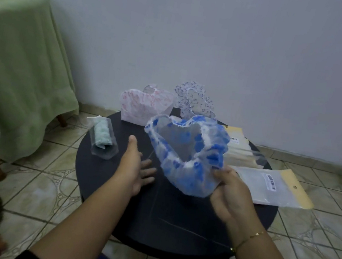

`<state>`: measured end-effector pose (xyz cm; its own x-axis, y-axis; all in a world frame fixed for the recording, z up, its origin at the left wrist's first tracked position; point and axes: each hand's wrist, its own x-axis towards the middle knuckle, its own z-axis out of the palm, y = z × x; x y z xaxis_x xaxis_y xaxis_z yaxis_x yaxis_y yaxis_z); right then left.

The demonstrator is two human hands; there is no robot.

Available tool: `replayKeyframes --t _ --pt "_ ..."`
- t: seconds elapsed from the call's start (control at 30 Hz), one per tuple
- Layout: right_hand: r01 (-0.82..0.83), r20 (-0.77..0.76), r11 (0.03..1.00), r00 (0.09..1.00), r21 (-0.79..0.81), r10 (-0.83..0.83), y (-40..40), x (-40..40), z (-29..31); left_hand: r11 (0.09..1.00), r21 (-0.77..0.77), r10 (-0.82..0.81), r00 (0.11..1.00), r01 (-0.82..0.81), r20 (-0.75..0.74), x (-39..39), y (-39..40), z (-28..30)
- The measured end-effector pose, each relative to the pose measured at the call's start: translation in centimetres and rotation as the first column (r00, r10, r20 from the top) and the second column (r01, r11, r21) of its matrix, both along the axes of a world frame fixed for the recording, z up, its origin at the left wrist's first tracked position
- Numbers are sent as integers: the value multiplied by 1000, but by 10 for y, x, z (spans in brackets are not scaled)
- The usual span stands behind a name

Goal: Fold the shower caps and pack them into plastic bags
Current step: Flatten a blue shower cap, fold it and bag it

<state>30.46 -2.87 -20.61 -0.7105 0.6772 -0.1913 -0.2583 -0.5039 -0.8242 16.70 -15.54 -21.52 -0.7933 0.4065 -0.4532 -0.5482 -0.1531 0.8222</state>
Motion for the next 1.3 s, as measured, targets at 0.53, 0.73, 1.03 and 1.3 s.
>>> replayKeyframes --t 0.53,0.73,1.03,1.3 --pt "-278 110 889 961 364 256 -12 17 0 940 281 -123 959 195 -254 15 8 -5" --pt "-79 82 936 995 343 54 -13 9 -4 942 222 -168 926 252 -339 18 11 -8" --pt "48 -1 987 999 156 -48 -11 0 -8 913 223 -211 862 342 -461 26 13 -5" --pt "93 48 984 994 151 -101 -12 -6 -12 986 107 -63 878 128 -474 29 15 -6"
